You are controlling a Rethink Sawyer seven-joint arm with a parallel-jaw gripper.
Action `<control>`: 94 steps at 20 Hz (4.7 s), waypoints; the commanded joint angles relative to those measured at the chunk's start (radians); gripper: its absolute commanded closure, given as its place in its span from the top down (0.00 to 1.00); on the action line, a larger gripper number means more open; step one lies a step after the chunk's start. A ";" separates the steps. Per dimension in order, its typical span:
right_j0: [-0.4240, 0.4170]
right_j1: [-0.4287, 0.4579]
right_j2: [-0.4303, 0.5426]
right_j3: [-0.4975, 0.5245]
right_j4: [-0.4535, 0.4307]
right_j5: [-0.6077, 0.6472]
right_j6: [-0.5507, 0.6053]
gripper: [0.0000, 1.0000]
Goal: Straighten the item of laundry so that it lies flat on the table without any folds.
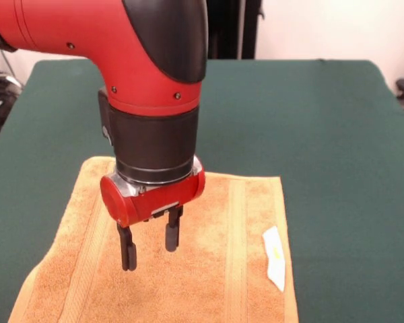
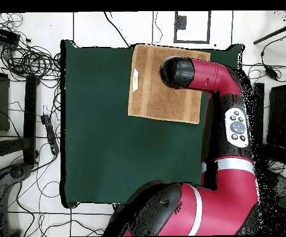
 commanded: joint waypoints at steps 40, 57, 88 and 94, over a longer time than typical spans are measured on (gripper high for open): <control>-0.066 -0.146 -0.009 0.392 0.046 -0.019 0.155 1.00; -0.098 -0.106 0.021 0.439 0.008 -0.123 0.117 1.00; -0.097 0.009 0.038 0.366 0.009 -0.171 0.122 1.00; -0.094 0.034 0.041 0.349 0.004 -0.183 0.119 1.00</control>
